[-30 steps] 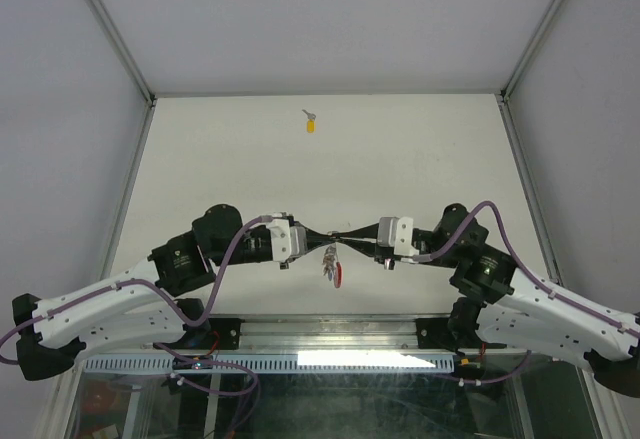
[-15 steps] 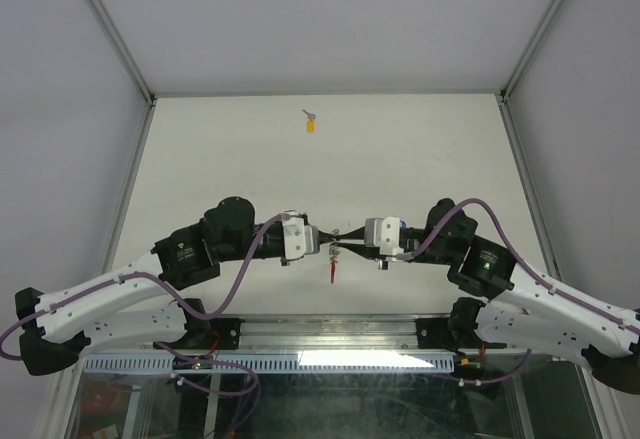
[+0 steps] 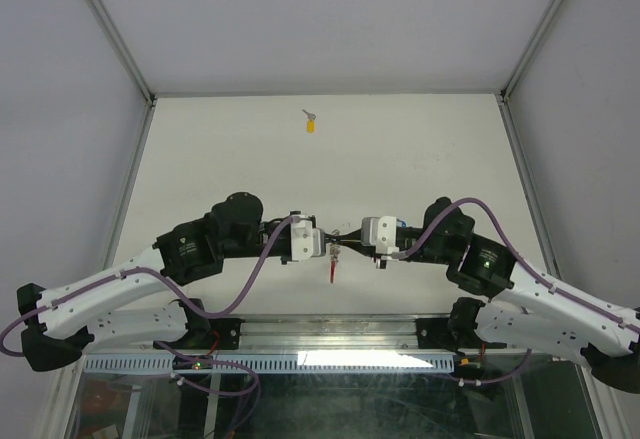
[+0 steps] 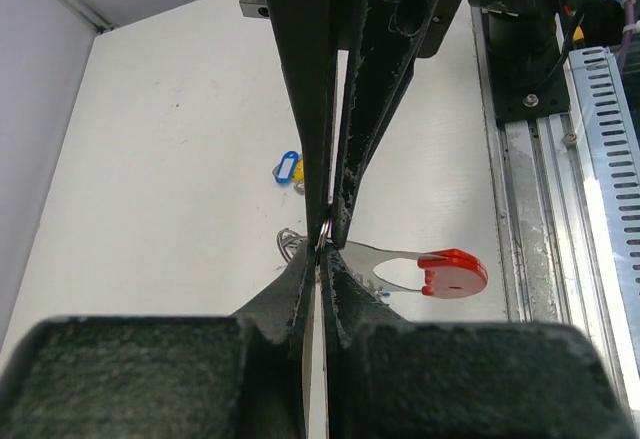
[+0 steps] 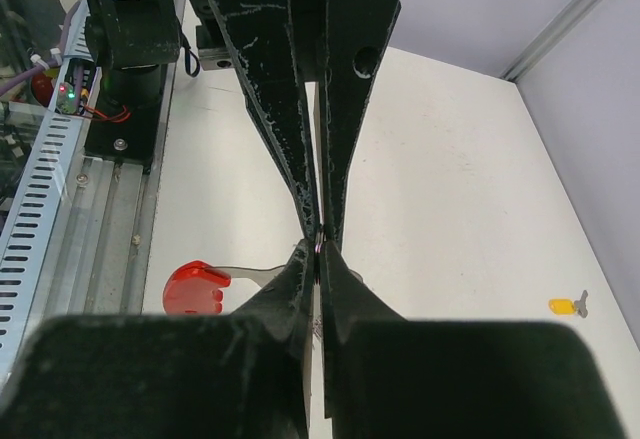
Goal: Put the keys on the keyring
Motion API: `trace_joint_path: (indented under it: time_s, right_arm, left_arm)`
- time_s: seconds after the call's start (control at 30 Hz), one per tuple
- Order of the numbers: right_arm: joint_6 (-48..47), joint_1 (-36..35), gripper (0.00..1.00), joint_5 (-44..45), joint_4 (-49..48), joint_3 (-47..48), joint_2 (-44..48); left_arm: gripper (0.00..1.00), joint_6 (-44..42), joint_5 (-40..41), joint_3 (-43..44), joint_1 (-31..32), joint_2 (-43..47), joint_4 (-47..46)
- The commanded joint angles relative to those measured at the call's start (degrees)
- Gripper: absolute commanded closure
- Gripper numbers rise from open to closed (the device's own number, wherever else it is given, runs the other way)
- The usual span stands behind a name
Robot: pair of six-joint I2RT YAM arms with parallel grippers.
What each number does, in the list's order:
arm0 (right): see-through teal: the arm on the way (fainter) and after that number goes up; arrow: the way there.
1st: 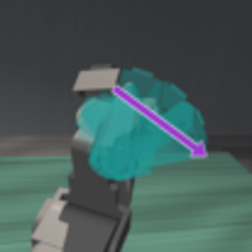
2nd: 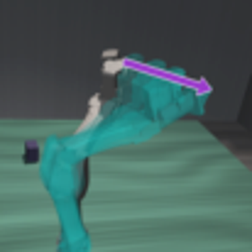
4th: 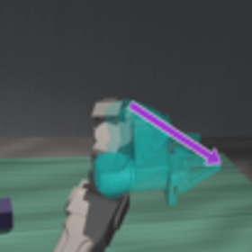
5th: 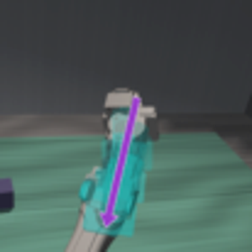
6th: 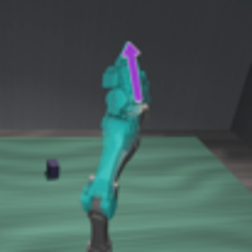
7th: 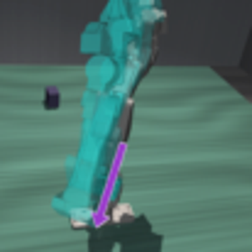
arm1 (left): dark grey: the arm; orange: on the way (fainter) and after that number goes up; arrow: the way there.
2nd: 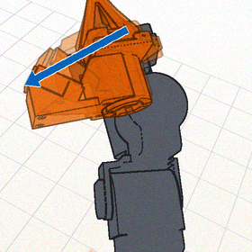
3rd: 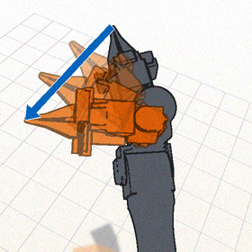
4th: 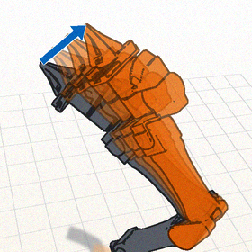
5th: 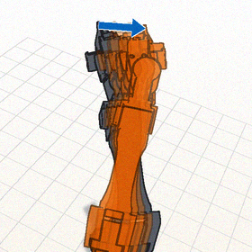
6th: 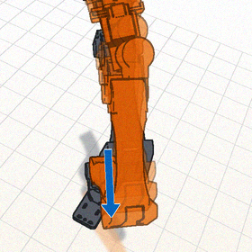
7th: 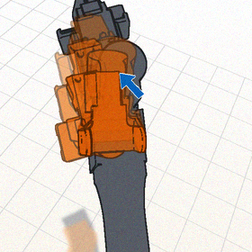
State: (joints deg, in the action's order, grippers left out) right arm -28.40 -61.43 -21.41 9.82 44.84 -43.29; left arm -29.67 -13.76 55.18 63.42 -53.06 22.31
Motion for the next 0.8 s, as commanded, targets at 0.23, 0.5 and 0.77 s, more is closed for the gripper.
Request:
trace_joint_path:
  time_s: [0.23,0.5,0.77]
  right_arm:
    - [9.45,0.5,1.0,-0.4,-12.67,-6.74,6.11]
    - [16.26,2.63,1.0,-4.14,-25.19,-12.35,8.32]
    - [23.01,3.07,1.0,-6.54,-47.84,-20.52,9.35]
  left_arm:
    - [0.82,-0.51,-2.54,1.75,0.04,5.03,-5.92]
    - [0.69,2.44,-3.84,-1.31,0.04,8.6,-9.51]
    - [0.63,6.68,-7.49,-3.9,0.04,10.12,-12.85]
